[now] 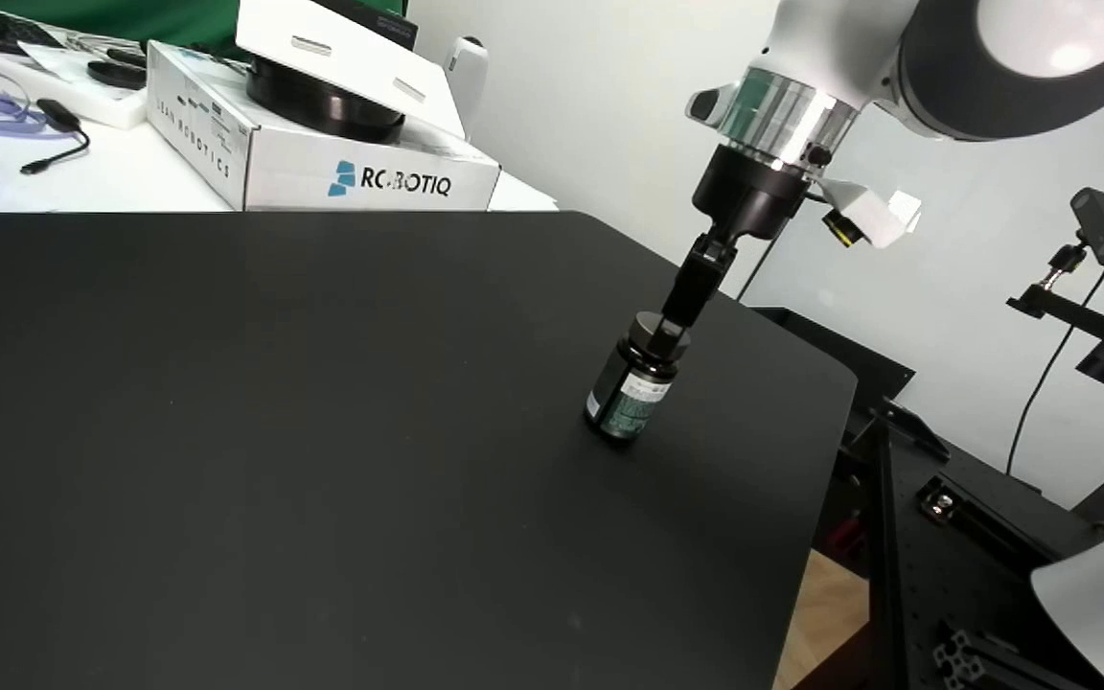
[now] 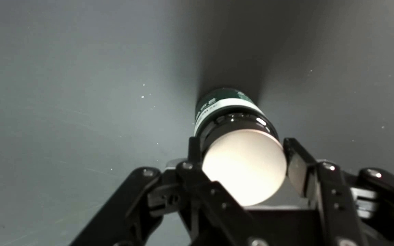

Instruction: Put the bottle on the table on silver plate

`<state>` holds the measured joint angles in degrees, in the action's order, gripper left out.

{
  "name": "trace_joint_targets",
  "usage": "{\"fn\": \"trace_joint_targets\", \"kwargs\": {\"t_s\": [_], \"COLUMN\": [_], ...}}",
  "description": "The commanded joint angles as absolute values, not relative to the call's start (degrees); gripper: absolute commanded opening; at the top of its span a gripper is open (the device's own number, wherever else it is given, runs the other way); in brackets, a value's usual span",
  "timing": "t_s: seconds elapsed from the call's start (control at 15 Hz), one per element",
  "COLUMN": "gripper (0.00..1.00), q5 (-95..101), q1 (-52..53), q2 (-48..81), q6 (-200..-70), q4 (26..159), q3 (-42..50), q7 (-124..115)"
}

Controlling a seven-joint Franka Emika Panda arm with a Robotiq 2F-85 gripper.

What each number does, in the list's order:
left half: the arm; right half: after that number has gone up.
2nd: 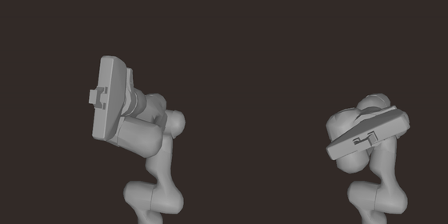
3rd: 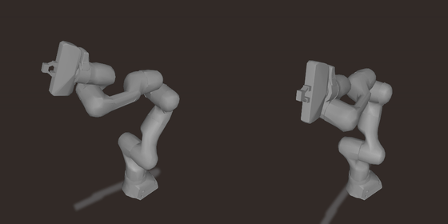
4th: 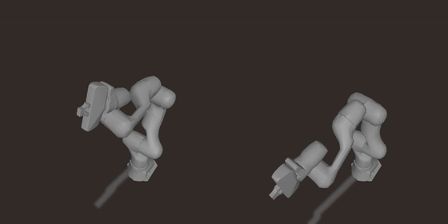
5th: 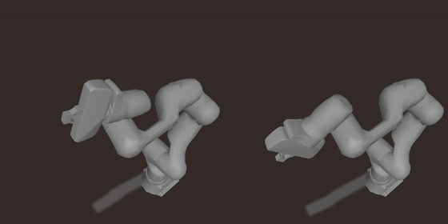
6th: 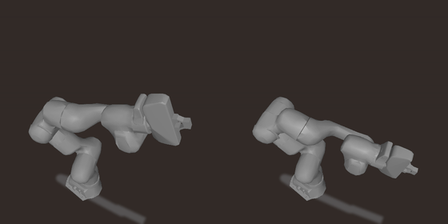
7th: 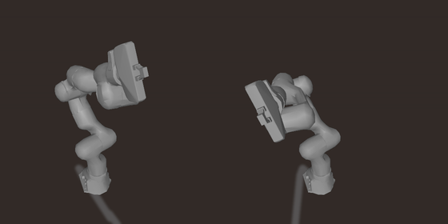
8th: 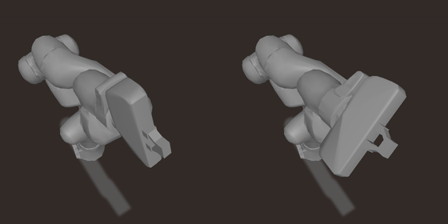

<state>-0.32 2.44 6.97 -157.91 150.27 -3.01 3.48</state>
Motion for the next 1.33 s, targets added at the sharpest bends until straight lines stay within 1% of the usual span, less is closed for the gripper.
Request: {"fn": "trace_joint_targets", "kwargs": {"t_s": [0.0,0.13,0.47,0.87,1.07,1.13,1.2,1.27], "gripper": [0.36,0.36,0.36,0.36,0.36,0.36,0.61,0.61], "q5": [-0.23,-0.41,8.44,17.80,15.83,16.09,15.92,15.92], "q1": [4.25,5.57,10.37,16.65,19.46,18.43,19.10,19.28], "q2": [4.05,3.34,4.48,9.74,13.64,10.54,11.33,11.59], "q6": [-151.61,-148.81,-147.24,-145.20,-139.45,-143.65,-143.00,-143.21], "q4": [145.78,142.47,135.12,126.63,121.68,126.27,125.46,125.52], "q3": [-4.63,-6.01,-9.22,-12.39,-14.53,-13.55,-13.93,-13.94], "q7": [1.28,1.54,-2.77,-8.93,-6.55,-6.33,-6.34,-6.34]}}
